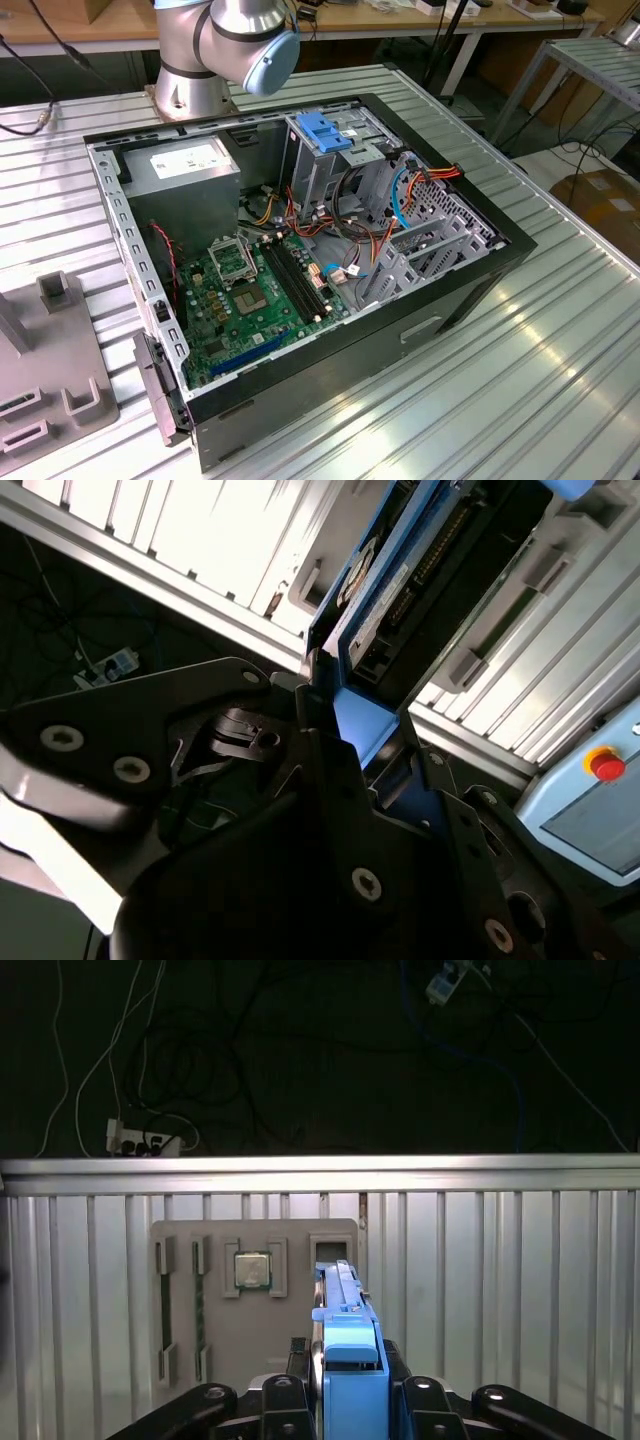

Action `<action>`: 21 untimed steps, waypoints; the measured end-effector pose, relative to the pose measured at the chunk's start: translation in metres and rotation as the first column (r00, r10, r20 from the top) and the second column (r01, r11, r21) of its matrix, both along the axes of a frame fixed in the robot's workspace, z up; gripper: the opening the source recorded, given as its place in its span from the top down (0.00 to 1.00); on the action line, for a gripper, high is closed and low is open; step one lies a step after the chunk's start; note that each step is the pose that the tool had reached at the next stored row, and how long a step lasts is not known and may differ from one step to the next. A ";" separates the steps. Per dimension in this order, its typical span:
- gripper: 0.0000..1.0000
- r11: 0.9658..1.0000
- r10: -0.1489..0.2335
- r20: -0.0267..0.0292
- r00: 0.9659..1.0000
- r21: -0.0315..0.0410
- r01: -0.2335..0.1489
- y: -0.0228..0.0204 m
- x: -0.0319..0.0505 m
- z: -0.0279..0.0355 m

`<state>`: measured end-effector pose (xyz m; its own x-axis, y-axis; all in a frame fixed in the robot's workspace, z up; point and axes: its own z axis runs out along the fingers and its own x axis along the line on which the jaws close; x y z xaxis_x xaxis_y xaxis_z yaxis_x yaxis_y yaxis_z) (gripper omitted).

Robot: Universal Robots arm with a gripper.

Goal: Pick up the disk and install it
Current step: 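Pick up the disk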

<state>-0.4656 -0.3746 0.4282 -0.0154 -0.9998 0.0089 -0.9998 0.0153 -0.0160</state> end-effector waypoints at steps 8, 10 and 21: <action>0.63 1.000 0.000 0.000 1.000 0.000 0.000 0.0000 0.0000 0.0115; 0.63 1.000 0.000 0.000 1.000 0.000 0.000 0.0000 0.0000 0.0146; 0.63 1.000 0.000 0.000 1.000 0.000 0.000 0.0000 0.0000 0.0326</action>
<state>-0.4656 -0.3746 0.4607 -0.0154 -0.9998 0.0090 -0.9998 0.0153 -0.0158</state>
